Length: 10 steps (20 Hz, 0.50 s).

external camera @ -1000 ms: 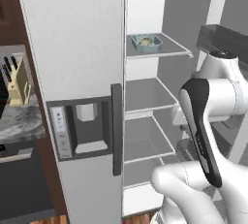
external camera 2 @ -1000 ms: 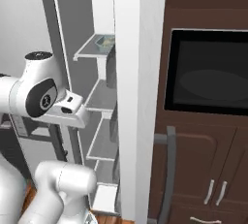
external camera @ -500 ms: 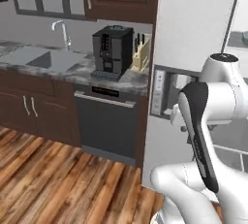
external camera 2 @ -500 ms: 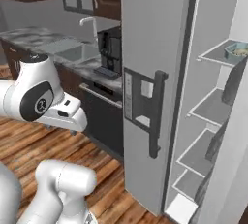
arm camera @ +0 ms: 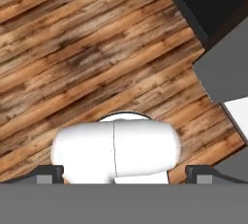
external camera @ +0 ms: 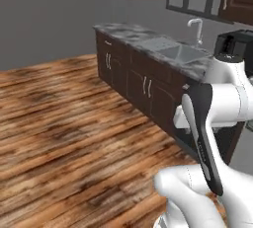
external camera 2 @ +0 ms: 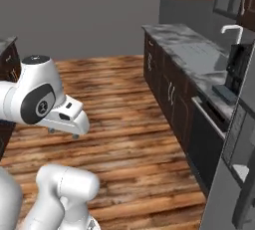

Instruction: Place two dumplings into each of the tupperware containers and then place the containers in the fridge.

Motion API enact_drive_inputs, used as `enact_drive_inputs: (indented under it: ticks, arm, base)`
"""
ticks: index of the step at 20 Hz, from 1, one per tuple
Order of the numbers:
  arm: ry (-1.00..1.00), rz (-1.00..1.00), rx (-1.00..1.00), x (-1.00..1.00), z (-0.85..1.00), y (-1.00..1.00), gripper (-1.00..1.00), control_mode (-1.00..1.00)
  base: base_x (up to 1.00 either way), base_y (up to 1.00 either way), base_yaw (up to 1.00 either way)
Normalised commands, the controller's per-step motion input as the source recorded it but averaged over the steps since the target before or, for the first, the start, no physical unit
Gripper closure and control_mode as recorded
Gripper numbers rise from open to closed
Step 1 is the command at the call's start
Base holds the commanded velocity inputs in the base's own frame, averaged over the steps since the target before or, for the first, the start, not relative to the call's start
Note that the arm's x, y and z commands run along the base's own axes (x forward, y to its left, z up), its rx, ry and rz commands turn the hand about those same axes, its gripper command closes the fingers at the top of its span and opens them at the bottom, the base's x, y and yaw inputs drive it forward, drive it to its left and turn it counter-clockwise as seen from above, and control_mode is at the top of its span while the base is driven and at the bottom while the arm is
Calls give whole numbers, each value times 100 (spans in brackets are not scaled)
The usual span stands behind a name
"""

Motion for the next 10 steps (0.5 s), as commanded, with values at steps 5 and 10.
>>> enact_drive_inputs:
  ticks: [5,10]
  arm:
    - [0,0,0,0,0,0,-100,100]
    - [0,0,0,0,0,0,-100,100]
  base:
    - [-36,18,99]
    - [-52,88,71]
